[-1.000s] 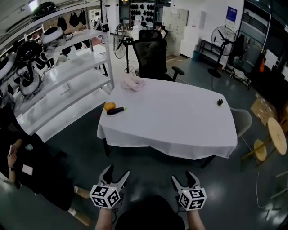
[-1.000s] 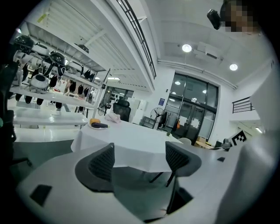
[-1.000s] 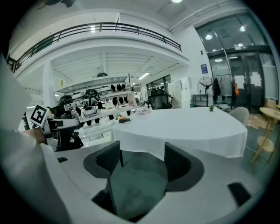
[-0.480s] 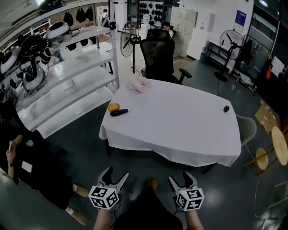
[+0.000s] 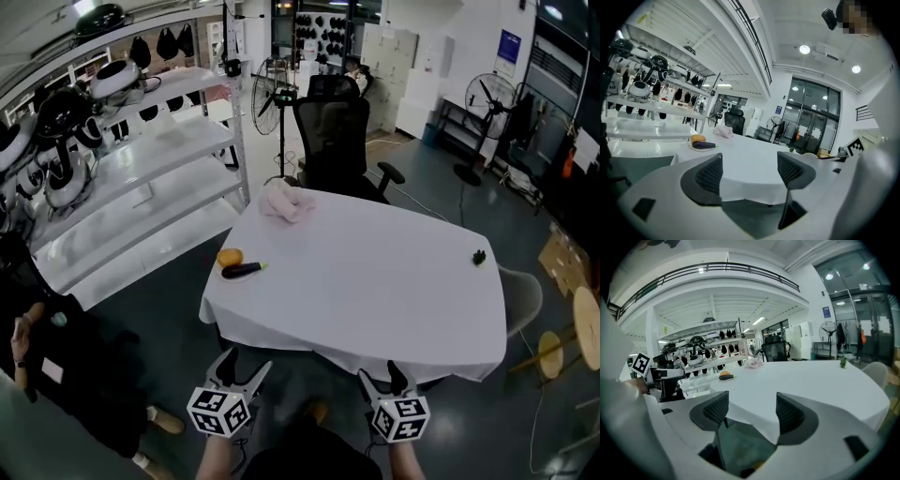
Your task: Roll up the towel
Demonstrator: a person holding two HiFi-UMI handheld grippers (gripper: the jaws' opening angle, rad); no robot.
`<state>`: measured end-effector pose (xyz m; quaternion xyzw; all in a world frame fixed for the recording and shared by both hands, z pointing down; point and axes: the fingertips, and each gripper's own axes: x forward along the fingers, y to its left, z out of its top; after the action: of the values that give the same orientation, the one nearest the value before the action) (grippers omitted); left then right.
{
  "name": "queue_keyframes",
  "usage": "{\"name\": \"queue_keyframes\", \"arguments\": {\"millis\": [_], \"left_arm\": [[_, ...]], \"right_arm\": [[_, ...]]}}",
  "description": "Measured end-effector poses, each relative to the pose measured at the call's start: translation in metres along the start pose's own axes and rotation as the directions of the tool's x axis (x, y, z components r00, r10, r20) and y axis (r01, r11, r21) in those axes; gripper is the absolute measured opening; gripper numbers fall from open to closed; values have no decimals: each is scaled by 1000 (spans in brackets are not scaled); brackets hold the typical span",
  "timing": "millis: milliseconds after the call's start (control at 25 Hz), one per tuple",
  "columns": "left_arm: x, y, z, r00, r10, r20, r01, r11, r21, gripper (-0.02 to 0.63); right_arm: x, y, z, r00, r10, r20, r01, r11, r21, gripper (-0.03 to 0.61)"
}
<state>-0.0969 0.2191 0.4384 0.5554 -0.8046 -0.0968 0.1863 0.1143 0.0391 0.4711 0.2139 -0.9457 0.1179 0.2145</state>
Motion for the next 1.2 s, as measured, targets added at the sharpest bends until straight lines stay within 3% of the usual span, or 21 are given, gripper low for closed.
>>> {"name": "queue_keyframes", "arguments": {"millis": [320,640,1000,1200], "left_arm": [[75,6,44,999,19,39,-20,1000,18,379],[136,19,60,998,32,62,-33,999,17,379],[166,19,55,997,35,67,-35,999,5,379],[154,22,26,999,48,-3,-48,999,-17,379]], "right_arm": [[59,-45,58,999,10,31,-10,1000,-17,314],[109,-79,91,999,20,48,-18,999,-38,314],[139,-96,89,999,34,25,-34,999,-27,313],[139,-83,66,998,58,-13,-58,998,-7,313]]}}
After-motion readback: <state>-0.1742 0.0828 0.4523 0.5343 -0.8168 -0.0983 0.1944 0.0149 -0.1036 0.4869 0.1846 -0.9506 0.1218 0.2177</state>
